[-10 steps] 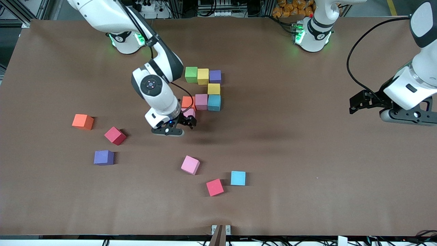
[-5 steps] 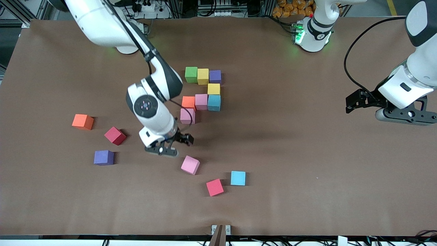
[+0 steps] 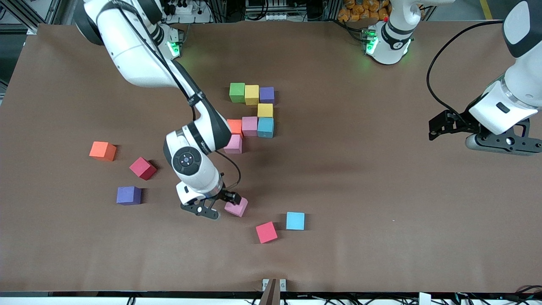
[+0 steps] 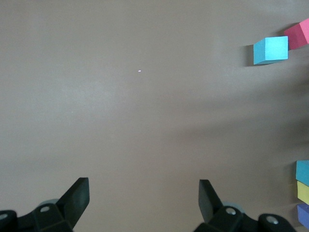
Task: Form number 2 with 11 blocks
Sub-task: 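Move the right gripper to the pink cube near the red cube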
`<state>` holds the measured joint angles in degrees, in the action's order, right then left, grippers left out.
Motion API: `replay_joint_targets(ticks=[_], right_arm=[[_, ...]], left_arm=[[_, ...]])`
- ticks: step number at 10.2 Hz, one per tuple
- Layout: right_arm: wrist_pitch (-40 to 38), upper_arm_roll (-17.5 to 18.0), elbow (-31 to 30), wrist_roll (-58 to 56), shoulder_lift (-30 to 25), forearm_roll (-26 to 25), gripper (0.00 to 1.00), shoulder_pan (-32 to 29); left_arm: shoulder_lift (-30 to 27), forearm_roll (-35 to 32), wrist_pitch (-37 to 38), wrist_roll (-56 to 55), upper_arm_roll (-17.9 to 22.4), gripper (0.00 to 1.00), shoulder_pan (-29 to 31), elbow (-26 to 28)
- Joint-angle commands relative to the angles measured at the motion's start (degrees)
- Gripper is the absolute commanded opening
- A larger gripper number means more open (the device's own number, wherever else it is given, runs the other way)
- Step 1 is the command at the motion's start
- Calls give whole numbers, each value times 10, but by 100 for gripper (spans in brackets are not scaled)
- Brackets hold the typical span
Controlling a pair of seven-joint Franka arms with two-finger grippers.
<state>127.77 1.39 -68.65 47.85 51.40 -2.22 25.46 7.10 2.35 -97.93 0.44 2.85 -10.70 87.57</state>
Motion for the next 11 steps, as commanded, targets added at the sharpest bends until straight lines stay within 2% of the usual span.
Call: replay_joint_targets(ticks=[1,4,7,8,10,11], right_arm=[[-3,-21,59,34,37,-4,100,17],[28,-28,60,83,50,-3,100,27],[28,-28,60,95,50,-2,100,28],[39,-28,61,84,49,-6,100,24],[111,-26,55,42,50,-5,100,18],[113,-26,53,22,51,-6,100,21]], left_arm=[[-8,-11,15,4,-3,100,1,1],[-9,-10,15,3,-4,100,1,1],[-9,-11,16,4,-13,100,0,0],[-8,-11,16,9,-17,100,1,0],[5,-12,14,-3,-21,100,-16,-1],[9,-27,12,-14,-22,100,-26,-2]])
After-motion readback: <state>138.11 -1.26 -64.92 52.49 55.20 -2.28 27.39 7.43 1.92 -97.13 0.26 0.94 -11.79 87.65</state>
